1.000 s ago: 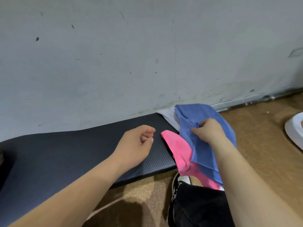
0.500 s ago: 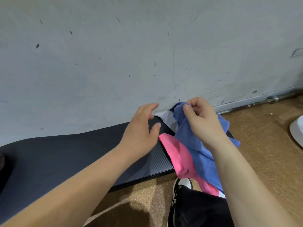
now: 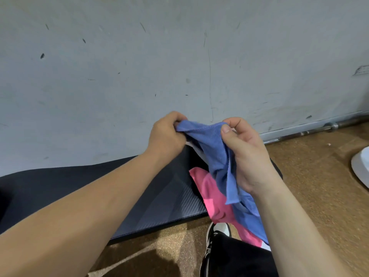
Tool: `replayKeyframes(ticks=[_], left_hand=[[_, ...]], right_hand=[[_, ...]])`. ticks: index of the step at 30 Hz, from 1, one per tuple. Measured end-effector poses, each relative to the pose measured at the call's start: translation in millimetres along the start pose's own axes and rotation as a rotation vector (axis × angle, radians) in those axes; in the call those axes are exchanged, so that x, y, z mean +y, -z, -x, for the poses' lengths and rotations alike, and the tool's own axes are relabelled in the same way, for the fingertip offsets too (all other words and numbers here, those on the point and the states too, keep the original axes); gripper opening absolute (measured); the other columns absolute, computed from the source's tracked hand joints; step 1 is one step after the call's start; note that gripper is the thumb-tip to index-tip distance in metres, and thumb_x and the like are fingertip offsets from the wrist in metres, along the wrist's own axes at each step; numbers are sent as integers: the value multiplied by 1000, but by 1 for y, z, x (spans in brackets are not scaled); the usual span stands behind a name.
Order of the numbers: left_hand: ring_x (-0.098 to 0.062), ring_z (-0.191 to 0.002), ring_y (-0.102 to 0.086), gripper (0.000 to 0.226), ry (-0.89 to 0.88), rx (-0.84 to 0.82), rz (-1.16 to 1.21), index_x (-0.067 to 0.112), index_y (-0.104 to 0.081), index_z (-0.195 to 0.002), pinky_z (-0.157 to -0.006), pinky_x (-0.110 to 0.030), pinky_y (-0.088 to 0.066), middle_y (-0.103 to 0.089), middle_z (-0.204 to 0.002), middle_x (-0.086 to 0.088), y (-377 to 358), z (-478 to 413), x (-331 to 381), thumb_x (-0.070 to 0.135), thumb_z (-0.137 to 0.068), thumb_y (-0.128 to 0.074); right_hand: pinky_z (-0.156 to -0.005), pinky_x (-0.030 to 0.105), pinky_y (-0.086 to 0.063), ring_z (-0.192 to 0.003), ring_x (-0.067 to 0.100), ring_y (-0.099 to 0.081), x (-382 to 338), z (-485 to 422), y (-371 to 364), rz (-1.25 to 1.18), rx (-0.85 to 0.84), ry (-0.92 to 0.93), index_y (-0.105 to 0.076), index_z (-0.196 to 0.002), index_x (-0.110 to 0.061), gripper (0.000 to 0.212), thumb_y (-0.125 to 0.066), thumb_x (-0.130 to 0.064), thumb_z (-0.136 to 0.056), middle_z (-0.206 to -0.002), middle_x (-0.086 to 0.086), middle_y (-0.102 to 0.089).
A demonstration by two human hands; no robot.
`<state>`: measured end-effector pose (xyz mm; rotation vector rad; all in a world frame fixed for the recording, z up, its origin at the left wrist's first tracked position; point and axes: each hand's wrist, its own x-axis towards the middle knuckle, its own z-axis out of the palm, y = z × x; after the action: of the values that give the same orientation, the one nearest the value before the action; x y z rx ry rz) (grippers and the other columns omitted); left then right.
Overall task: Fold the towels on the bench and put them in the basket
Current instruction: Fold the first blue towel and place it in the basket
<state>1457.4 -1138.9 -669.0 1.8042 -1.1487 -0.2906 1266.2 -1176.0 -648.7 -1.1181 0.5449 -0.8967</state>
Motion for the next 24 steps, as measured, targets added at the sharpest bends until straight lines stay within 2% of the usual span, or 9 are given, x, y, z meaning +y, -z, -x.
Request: replayKeyframes(ticks=[3, 6, 10, 12, 14, 17, 20, 22, 24], left_hand=[[-3, -70, -58, 27, 60, 147, 5, 21, -66, -94, -65, -10, -45, -67, -80, 8, 27, -12, 6, 3, -84, -50], [-8, -79, -60, 30, 59, 214, -59, 23, -65, -100, -64, -7, -44, -68, -90, 9, 63, -12, 11, 3, -91, -45], [-6, -81, -59, 30, 38, 285, -106, 26, -63, -103, -68, -9, -44, -66, -93, 13, 117, 6, 20, 5, -94, -44], [-6, -79, -58, 32, 23, 316, -132, 27, -62, -102, -67, -3, -40, -64, -90, 17, 147, 18, 24, 3, -93, -43], [-7, -83, -58, 33, 29, 357, -170, 27, -64, -101, -70, -6, -40, -65, -91, 15, 177, 32, 23, 2, -92, -44], [-12, -88, -60, 26, 62, 399, -236, 22, -67, -102, -73, -21, -42, -69, -93, 8, 220, 58, 9, 8, -97, -45], [-18, -81, -58, 20, 123, 410, -289, 17, -65, -93, -64, -27, -38, -65, -82, 4, 256, 86, -12, 18, -102, -47], [-22, -74, -55, 26, 167, 361, -335, 16, -61, -80, -60, -32, -34, -61, -73, 3, 276, 101, -21, 21, -103, -50], [-18, -66, -52, 31, 203, 262, -305, 17, -60, -74, -59, -32, -36, -58, -65, 5, 294, 115, -26, 24, -104, -53]], right_hand=[[-73, 20, -43, -72, 3, -54, 3, 1, 0, 480, 308, 309, -62, -97, -22, 6, -59, -19, -102, -80, -10, -61], [-69, 12, -41, -74, -1, -57, 1, 5, -12, 639, 398, 454, -59, -102, -18, 4, -55, -17, -103, -80, -21, -61], [-75, 41, -52, -80, 7, -62, 5, 10, -35, 711, 386, 508, -57, -103, -30, 9, -52, -23, -103, -93, -25, -64], [-76, 47, -52, -82, 12, -61, 0, 14, -52, 712, 368, 552, -56, -105, -34, 12, -51, -23, -103, -93, -29, -63], [-77, 48, -52, -83, 13, -61, -7, 18, -70, 717, 355, 600, -56, -108, -31, 13, -50, -21, -103, -89, -28, -61], [-77, 45, -51, -84, 15, -61, -23, 22, -101, 741, 318, 643, -58, -112, -27, 12, -50, -21, -105, -88, -22, -60], [-69, 40, -48, -72, 12, -55, -38, 28, -129, 798, 238, 689, -59, -111, -25, 11, -50, -22, -105, -78, -22, -58], [-65, 38, -46, -66, 10, -51, -46, 30, -143, 836, 174, 694, -59, -109, -25, 10, -50, -23, -105, -74, -20, -56], [-67, 33, -45, -68, 6, -52, -50, 32, -154, 827, 122, 676, -58, -107, -25, 10, -49, -21, -105, -76, -18, -57]])
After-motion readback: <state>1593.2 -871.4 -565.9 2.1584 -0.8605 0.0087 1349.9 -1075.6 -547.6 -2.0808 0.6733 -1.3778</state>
